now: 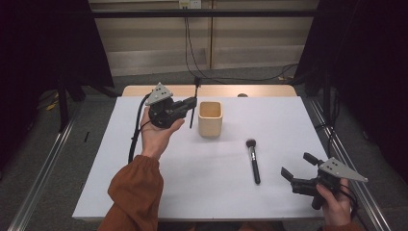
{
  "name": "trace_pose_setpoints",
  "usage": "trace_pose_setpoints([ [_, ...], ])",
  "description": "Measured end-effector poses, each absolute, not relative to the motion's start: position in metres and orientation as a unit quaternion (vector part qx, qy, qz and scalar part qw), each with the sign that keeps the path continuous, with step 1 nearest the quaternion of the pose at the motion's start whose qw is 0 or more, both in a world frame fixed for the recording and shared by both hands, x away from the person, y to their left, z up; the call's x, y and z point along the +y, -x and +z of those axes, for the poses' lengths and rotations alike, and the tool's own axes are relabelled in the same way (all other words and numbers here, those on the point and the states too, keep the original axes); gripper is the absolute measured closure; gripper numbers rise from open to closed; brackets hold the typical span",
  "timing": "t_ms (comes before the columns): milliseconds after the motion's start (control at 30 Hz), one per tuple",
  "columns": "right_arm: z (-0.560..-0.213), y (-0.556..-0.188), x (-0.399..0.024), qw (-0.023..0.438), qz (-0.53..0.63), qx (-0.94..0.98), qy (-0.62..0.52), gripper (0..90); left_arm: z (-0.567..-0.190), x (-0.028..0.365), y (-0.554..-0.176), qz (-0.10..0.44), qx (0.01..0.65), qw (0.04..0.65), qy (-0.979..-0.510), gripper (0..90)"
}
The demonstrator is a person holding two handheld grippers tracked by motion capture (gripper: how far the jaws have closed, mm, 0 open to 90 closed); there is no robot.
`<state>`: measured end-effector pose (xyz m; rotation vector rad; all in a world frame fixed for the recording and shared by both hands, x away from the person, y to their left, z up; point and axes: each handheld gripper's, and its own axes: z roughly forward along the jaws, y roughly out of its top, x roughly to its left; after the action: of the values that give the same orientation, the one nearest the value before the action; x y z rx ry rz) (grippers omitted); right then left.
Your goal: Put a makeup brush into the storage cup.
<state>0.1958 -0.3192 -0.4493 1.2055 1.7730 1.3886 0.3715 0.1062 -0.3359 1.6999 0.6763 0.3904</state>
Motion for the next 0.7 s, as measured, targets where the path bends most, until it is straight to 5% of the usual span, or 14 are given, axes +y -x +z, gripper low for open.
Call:
trace_pose_setpoints([
  [700, -0.449, -0.193, -0.320, 0.286, 0.525, 0.663, -0.451, 0.0, -0.328, 0.070, -0.407, 0.175, 0.284, 0.606, -0.722, 86.3],
])
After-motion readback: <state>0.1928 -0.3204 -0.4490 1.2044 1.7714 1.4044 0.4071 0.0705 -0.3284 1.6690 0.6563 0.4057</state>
